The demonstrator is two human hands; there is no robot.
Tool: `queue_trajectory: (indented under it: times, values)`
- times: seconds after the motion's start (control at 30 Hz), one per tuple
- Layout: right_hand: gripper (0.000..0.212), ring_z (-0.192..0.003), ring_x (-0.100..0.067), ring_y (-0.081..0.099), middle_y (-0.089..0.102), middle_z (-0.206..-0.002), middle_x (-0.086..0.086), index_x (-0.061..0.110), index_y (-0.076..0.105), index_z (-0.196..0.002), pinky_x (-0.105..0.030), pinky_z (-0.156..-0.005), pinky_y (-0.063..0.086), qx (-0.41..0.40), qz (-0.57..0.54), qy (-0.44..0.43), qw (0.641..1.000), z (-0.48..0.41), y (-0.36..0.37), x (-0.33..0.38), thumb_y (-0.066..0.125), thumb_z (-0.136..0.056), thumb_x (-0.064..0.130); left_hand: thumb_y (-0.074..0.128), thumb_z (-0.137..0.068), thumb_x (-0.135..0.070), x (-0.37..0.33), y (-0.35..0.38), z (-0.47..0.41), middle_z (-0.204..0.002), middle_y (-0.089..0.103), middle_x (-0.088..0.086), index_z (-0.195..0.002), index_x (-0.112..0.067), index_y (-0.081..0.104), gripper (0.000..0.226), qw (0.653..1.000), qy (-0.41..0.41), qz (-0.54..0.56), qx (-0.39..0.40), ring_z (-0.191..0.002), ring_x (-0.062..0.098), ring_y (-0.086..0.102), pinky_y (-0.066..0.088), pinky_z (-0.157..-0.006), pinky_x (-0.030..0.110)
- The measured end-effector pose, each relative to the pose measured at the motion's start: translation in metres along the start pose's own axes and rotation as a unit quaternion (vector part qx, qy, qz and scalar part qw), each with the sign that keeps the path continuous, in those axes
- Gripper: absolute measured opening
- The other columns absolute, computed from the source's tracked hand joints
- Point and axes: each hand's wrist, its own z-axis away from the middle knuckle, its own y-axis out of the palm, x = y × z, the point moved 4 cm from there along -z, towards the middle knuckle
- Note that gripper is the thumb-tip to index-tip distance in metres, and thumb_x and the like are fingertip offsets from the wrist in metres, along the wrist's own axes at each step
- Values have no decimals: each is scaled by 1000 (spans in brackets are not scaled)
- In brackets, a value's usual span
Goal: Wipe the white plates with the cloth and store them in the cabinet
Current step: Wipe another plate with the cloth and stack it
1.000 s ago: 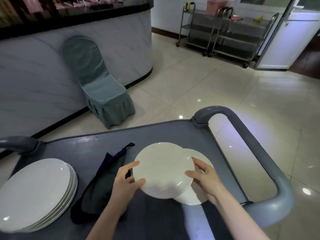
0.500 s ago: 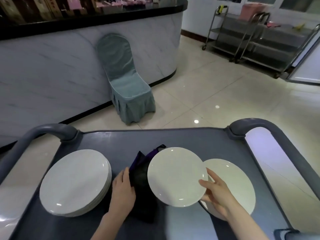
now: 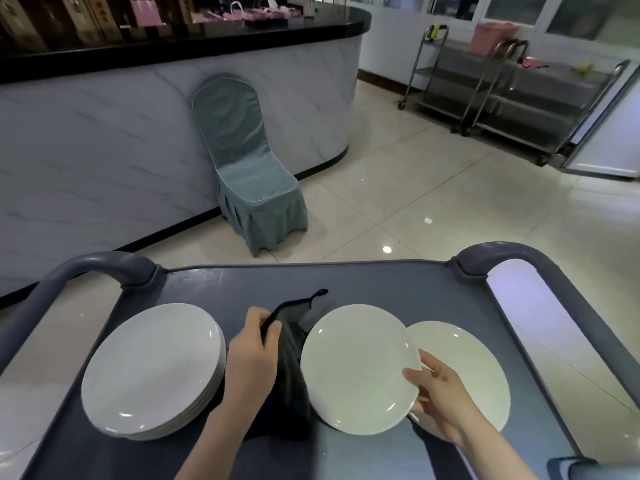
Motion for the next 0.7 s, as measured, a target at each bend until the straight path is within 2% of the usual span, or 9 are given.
queue_trajectory:
  times: [0.13,0.2,0.3,0.33,0.4,0.5,0.53,0.6,0.7]
  values:
    - [36,-70,-28,63,72,-91,-16,11,70,-115,-34,-59,54,-5,30,-19,999,2,8,-5,52,-91,-9,60,-95,-14,-66,10,7,-71,61,2,-91,-20,54,9,988,104,50,104,-66,15,53,39,-59,18]
    - [34,-71,-31,65,73,-93,-18,9,70,-113,-35,-59,55,-11,9,-22,1000,1,13,-6,51,-92,-10,62,-93,-19,-84,27,23,-72,62,-3,-91,-21,57,6,962,133,49,231,-61,8,51,40,-60,22]
    - [32,-82,-41,62,71,-101,-26,5,70,-110,-42,-72,54,-14,-49,-28,998,-1,16,-3,49,-91,-11,60,-93,-34,-72,50,48,-72,63,-22,-101,-28,65,11,907,81,19,412,-66,-3,55,40,-64,15]
    - [33,-83,-43,55,70,-101,-28,6,71,-108,-40,-75,48,-14,-67,-30,997,-1,16,-2,50,-90,-11,57,-94,-38,-62,54,51,-79,65,-27,-105,-31,66,16,908,80,-9,411,-75,-5,58,42,-70,14]
    - [34,-86,-39,41,68,-96,-27,9,74,-102,-35,-73,35,-21,-84,-32,996,1,16,-1,52,-88,-12,52,-95,-40,-40,54,44,-95,66,-25,-106,-33,66,20,945,133,-82,288,-90,-4,58,45,-82,19]
    - [34,-84,-41,51,68,-99,-32,7,73,-102,-43,-78,43,-15,-88,-45,995,7,18,1,50,-88,-14,49,-90,-41,-15,53,38,-115,63,-15,-116,-27,65,34,966,173,-123,150,-105,1,55,48,-92,31]
    - [34,-84,-40,56,68,-102,-33,6,72,-105,-44,-78,47,-8,-81,-51,995,10,21,2,50,-89,-14,47,-91,-45,-12,58,40,-132,56,-11,-130,-25,59,45,960,160,-147,176,-121,8,49,43,-104,36]
    - [36,-82,-38,58,68,-104,-33,8,72,-108,-42,-73,51,3,-66,-65,996,15,29,3,50,-89,-13,36,-96,-53,-5,74,46,-159,21,-13,-152,-28,28,62,927,129,-233,265,-149,18,14,14,-120,40]
    - [38,-80,-35,50,65,-96,-32,10,71,-112,-38,-68,49,9,-60,-83,995,20,39,6,51,-89,-11,4,-88,-59,-10,86,51,-157,-17,-19,-156,-29,1,74,896,165,-298,285,-150,15,-13,2,-121,43]
